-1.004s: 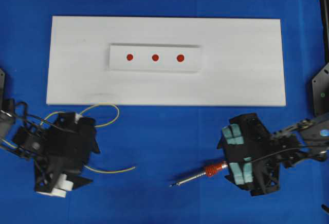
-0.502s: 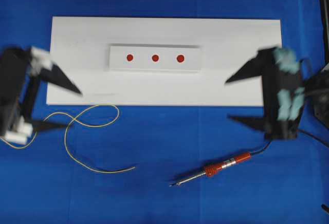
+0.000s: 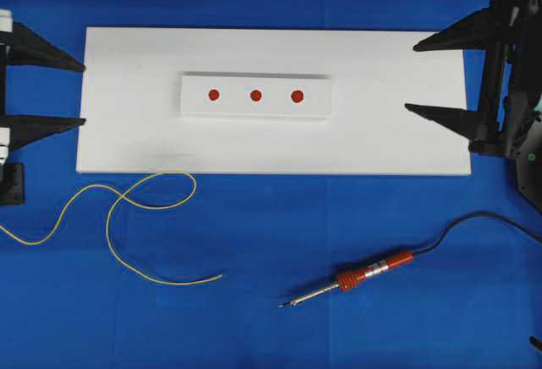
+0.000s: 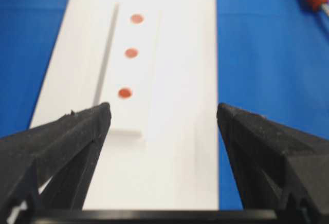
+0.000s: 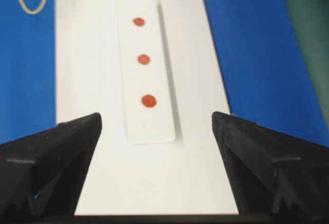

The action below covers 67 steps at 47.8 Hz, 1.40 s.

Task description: Touch the tip of the soldering iron to the tip of the solder at the mark.

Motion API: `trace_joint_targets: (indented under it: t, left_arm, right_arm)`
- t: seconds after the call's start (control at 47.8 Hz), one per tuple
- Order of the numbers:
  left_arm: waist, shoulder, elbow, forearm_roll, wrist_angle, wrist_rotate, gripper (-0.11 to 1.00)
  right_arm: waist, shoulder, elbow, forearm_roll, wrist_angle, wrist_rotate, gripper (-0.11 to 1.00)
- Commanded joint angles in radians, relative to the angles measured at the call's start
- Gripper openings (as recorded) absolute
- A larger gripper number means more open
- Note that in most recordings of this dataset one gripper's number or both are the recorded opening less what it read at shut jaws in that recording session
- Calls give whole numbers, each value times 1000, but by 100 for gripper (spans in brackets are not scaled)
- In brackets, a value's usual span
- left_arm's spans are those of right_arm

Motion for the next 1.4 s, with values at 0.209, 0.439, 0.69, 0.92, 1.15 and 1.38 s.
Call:
trace_joint_targets:
  t: [0.209, 0.439, 0.69, 0.92, 1.15, 1.38]
  left_arm:
    - [8, -130, 137, -3, -92, -14, 79]
    - [9, -169, 233, -5, -190, -20, 79]
    - [8, -169, 241, -6, -207, -31, 77]
    - [8, -166, 247, -6, -210, -54, 76]
    - [8, -166, 247, -6, -210, -54, 76]
    - [-3, -164, 249, -6, -210, -54, 76]
  right_arm:
    - [-103, -81, 173, -2, -268, 9, 84]
    - [-167, -98, 285, 25, -387, 9, 84]
    - [-189, -98, 339, 34, -437, 9, 84]
    - [-189, -100, 342, 34, -434, 9, 84]
    - [-189, -98, 342, 34, -430, 9, 84]
    - [-189, -98, 342, 34, -430, 9, 82]
